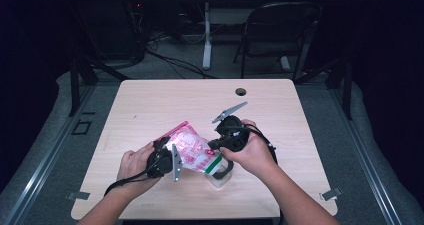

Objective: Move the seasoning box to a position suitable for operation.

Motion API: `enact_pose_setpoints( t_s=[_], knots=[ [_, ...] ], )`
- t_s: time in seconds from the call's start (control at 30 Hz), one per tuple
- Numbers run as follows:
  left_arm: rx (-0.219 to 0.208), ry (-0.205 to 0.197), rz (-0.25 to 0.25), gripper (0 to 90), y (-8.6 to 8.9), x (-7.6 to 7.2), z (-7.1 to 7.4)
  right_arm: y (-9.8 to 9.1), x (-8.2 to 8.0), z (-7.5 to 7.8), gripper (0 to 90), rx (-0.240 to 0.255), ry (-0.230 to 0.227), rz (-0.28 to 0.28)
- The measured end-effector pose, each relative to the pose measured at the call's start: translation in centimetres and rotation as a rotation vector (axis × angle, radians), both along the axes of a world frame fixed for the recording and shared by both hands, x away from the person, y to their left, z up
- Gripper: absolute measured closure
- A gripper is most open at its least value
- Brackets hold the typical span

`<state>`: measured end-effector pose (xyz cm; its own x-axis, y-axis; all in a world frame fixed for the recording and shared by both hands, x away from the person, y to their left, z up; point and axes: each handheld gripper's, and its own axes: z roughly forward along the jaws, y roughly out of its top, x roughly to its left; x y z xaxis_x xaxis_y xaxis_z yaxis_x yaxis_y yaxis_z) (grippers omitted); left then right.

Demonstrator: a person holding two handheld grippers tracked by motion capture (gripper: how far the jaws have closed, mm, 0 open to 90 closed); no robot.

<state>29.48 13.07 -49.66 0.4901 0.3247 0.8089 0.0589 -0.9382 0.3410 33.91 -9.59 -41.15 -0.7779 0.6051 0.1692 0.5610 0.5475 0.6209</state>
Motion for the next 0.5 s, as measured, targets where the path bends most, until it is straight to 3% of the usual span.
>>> enact_pose_setpoints(
  t_s=[0.5],
  knots=[
    [0.059, -0.038, 0.0, 67.7, -0.6, 0.07, 0.17, -0.46, 0.1, -0.34, 90.0, 0.002, -0.001, -0.021]
  ],
)
